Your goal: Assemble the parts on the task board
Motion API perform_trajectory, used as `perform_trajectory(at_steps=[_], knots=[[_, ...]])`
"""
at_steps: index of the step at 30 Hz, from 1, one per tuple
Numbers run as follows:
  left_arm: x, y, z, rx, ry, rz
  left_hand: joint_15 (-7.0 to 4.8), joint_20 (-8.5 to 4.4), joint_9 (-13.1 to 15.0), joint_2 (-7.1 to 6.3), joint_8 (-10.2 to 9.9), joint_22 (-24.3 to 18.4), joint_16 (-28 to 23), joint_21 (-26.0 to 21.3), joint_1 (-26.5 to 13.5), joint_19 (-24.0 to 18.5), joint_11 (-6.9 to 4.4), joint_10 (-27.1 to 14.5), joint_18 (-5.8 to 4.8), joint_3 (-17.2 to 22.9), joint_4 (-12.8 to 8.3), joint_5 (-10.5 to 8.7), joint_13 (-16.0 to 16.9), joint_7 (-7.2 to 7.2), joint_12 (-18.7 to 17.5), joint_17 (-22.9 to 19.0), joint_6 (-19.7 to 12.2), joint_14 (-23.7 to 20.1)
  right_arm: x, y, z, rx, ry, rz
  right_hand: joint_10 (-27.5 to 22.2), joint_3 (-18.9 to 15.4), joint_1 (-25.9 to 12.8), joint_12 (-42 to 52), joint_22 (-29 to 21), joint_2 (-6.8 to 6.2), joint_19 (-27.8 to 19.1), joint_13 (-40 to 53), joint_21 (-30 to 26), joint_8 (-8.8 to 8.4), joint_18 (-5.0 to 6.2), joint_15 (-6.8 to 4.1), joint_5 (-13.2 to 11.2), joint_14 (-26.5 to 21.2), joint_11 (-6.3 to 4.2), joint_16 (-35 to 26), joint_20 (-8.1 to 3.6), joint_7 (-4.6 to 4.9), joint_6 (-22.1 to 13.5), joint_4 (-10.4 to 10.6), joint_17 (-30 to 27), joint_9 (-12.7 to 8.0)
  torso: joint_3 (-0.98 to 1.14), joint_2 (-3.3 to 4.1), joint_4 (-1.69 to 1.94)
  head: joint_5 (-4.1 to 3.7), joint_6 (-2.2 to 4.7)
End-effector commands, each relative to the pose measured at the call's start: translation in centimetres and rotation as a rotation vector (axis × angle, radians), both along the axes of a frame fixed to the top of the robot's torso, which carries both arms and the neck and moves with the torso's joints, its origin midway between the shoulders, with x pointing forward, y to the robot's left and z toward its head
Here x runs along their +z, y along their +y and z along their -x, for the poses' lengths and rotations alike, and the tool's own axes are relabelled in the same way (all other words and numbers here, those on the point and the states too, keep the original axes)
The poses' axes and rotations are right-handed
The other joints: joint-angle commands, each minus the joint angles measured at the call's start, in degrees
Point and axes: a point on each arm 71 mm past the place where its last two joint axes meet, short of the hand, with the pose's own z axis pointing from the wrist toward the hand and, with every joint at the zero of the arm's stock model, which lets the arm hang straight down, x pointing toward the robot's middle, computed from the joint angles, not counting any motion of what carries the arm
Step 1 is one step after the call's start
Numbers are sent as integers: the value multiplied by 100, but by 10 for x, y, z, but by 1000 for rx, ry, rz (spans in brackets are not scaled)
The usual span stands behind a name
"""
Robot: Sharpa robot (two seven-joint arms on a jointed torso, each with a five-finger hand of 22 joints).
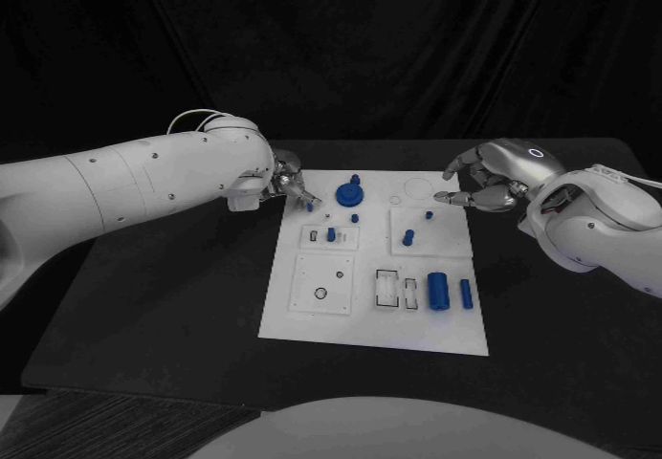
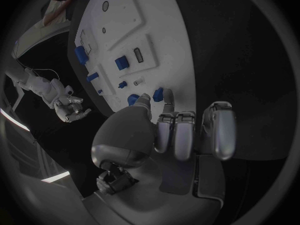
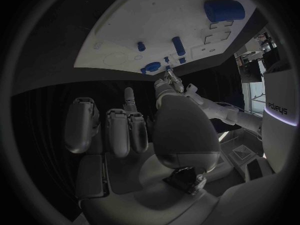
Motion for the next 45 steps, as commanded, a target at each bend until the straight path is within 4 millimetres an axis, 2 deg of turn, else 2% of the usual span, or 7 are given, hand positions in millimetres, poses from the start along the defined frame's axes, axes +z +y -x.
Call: perform_trajectory(at_steps=[1, 12, 26, 30, 33, 40, 45], knots=[[-1, -2, 1, -14, 8, 4, -28, -21, 150, -11, 78, 1188, 80, 29, 127, 87, -41, 656, 11, 106, -65, 151, 1524, -61, 37, 1528, 27, 615, -1, -1, 0, -8, 7, 4, 557, 146, 18, 115, 1094, 184, 3, 1528, -96, 89, 197, 47, 139, 412, 18, -93, 30, 5, 3, 1, 609, -68, 4, 1, 1, -6, 0], [-1, -2, 0, -14, 1, 11, -73, -60, 224, -86, 138, 1204, 80, 14, 232, 91, -95, 656, 12, 372, -187, 510, 1524, -127, 37, 1528, 123, 615, -2, -1, 0, -11, 12, 7, 557, 146, 18, 115, 1094, 184, 3, 1528, -96, 89, 197, 47, 139, 412, 18, -93, 30, 5, 3, 1, 609, -68, 2, 1, 3, 0, 0], [0, -5, 0, -20, -7, 20, -132, -123, 184, -203, 75, 1203, 80, -51, 372, 78, -153, 656, 22, 953, -368, 665, 1524, -182, 37, 1528, 219, 615, -2, 0, 0, -10, 15, 9, 557, 148, 20, 115, 1092, 193, 0, 1528, -105, 90, 198, 48, 151, 411, 19, -97, 30, 5, 4, 0, 604, -71, 3, -1, 7, 12, 0], [0, -5, 0, -18, -10, 20, -143, -134, 179, -288, 62, 1209, 80, -56, 334, 87, -165, 656, 20, 1242, -407, 789, 1524, -192, 37, 1528, 265, 615, -2, 0, 0, -10, 17, 10, 557, 148, 20, 115, 1092, 193, 0, 1528, -105, 90, 198, 48, 151, 411, 19, -97, 30, 5, 4, 0, 604, -71, 5, -4, 6, 3, 0], [0, -5, 0, -17, -10, 20, -155, -144, 182, -418, 49, 1213, 80, -67, 269, 95, -177, 656, 19, 1578, -458, 1025, 1524, -197, 37, 1528, 295, 615, -2, 0, 0, -11, 18, 11, 557, 148, 20, 115, 1092, 193, 0, 1528, -105, 90, 198, 48, 151, 411, 19, -97, 30, 5, 4, 0, 604, -71, 6, -3, 4, 14, 0], [0, -3, 0, -10, -14, 19, -156, -156, 205, -602, 36, 1218, 80, -84, 107, 106, -176, 656, 20, 2146, -543, 1200, 1524, -191, 37, 1528, 327, 615, -2, -1, -1, -12, 21, 13, 557, 150, 21, 115, 1090, 198, -2, 1528, -111, 90, 200, 48, 156, 410, 19, -98, 30, 6, 4, -1, 602, -73, 4, 0, 1, 23, 0], [1, -1, 0, 6, -33, 25, -162, -155, 226, -664, 46, 1223, 80, -79, 21, 118, -182, 656, 16, 2407, -588, 1237, 1524, -195, 37, 1528, 360, 615, -3, -1, -1, -13, 22, 14, 557, 150, 21, 115, 1090, 198, -2, 1528, -111, 90, 200, 48, 156, 410, 19, -98, 30, 6, 4, -1, 602, -73, 3, -2, 3, 32, 0]])
